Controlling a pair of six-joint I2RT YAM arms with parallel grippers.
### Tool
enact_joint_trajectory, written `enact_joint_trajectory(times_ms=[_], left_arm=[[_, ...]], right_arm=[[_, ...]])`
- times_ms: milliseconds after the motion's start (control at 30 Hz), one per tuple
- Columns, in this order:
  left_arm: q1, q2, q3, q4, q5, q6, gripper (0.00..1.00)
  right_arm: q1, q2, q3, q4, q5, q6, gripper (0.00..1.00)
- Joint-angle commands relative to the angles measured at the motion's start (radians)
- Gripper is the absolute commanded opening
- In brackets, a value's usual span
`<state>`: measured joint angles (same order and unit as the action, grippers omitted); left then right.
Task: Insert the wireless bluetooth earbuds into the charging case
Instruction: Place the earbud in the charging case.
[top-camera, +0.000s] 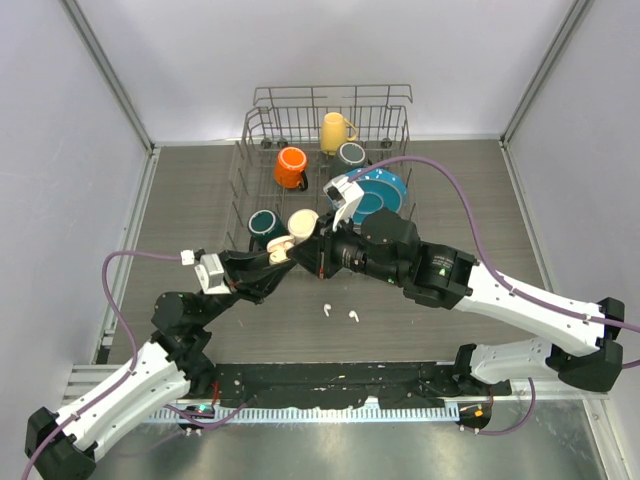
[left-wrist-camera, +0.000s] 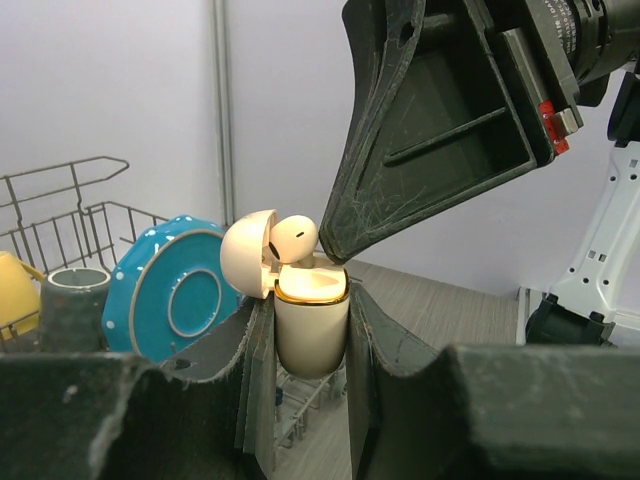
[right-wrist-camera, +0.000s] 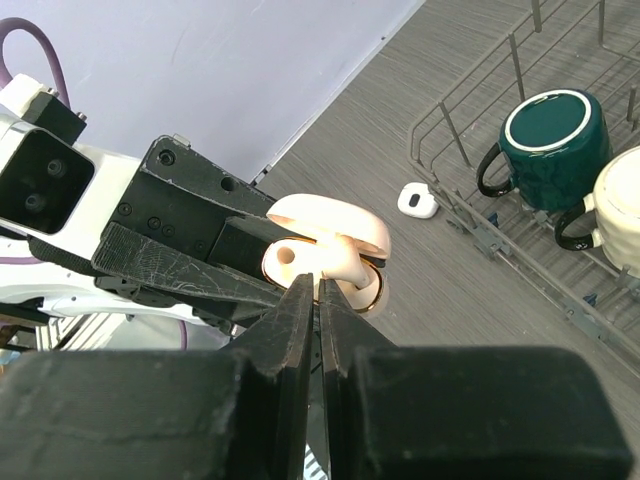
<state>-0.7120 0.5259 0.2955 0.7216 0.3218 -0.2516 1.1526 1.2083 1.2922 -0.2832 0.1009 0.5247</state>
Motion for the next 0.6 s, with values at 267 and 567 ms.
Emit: enact_joint_trajectory(times_ms=[267,567], left_arm=[[0.000,-0.004,-0.010,0.084,-0.001,-0.002,0.00],[0.000,0.008,0.001,0.088,0.028,-0.011,0.00]], right_arm=[[0.001,-0.131,-0.017,0.088,0.046,-0.028,0.25],[0.001,-0.076,-0.007,0.087,0.074,-0.003,0.42]])
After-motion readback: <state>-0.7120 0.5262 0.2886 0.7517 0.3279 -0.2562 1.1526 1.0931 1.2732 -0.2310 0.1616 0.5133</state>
